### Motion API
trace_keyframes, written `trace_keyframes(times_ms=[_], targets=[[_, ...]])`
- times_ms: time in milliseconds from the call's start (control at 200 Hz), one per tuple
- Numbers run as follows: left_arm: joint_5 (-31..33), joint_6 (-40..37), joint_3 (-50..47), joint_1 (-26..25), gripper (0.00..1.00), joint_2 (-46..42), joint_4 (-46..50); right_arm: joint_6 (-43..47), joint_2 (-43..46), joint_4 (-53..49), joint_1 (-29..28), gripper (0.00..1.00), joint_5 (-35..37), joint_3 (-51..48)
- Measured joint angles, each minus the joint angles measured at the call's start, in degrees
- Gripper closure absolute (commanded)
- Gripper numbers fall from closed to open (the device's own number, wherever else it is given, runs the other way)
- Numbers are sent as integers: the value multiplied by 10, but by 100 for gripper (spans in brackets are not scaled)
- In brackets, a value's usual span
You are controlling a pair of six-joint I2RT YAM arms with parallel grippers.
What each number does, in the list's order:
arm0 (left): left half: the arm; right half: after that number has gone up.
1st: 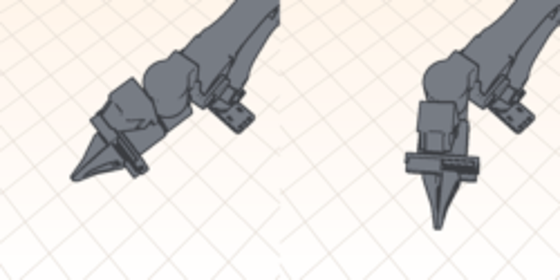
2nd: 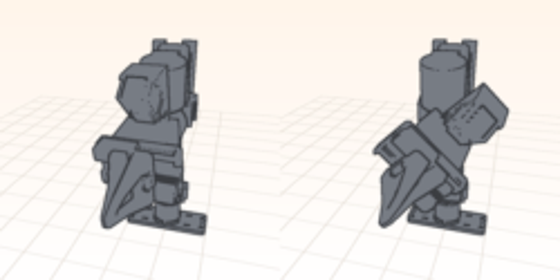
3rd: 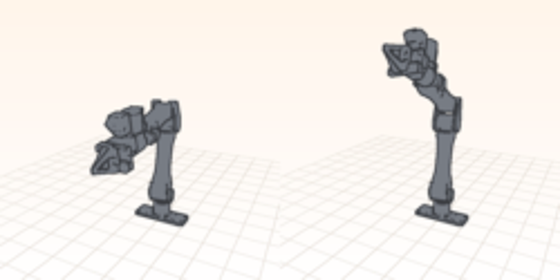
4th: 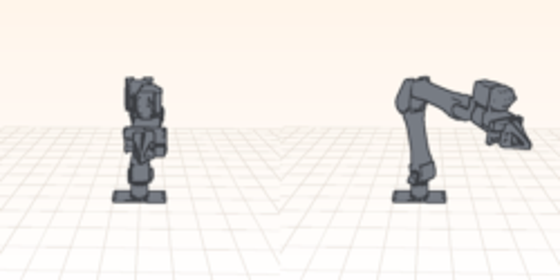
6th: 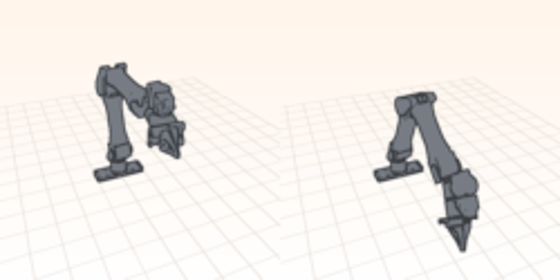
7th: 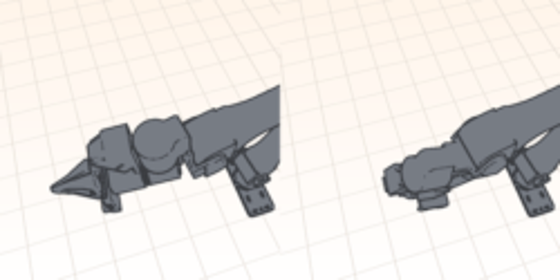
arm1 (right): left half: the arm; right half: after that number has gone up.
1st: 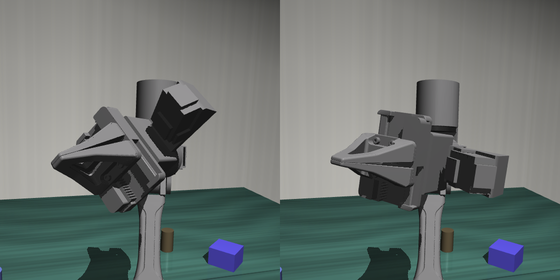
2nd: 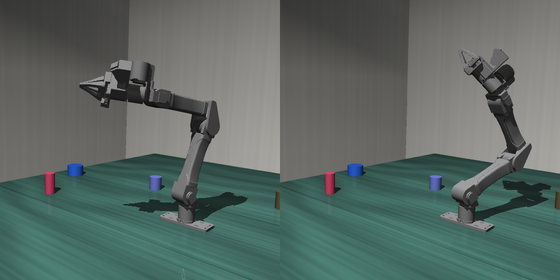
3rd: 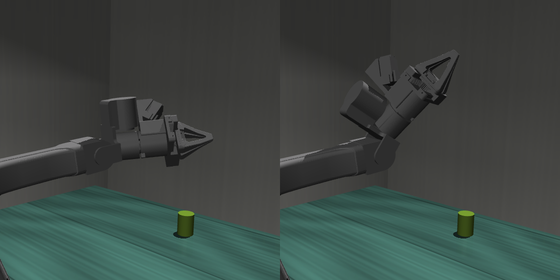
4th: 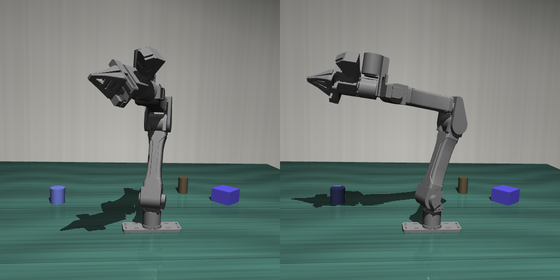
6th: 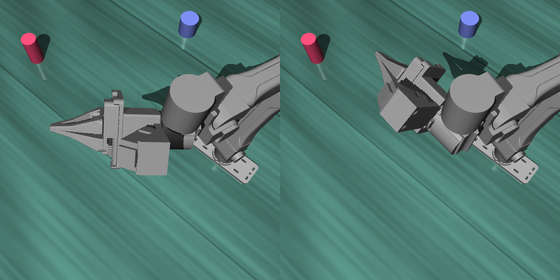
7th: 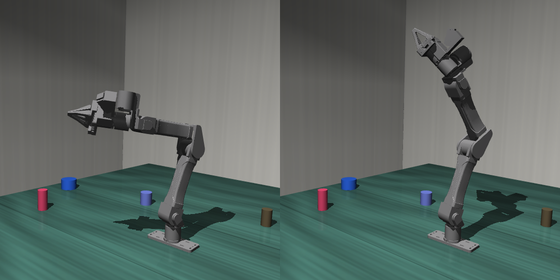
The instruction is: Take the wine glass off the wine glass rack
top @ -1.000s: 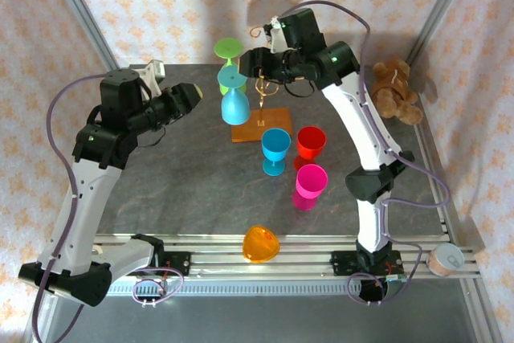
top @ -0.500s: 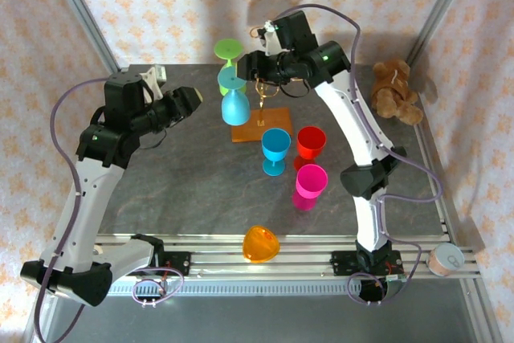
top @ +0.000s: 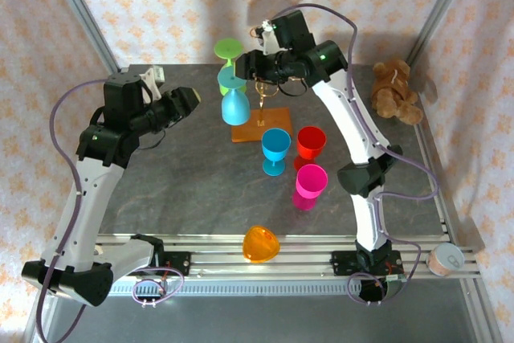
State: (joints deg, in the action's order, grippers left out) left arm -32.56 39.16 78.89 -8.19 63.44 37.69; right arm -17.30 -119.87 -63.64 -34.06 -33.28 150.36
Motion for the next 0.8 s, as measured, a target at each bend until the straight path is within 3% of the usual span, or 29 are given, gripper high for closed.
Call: trace_keyframes(times_ms=[801], targets=[[-6, 4, -7, 15, 55, -1, -15, 3, -19, -13, 5, 77, -30, 19]])
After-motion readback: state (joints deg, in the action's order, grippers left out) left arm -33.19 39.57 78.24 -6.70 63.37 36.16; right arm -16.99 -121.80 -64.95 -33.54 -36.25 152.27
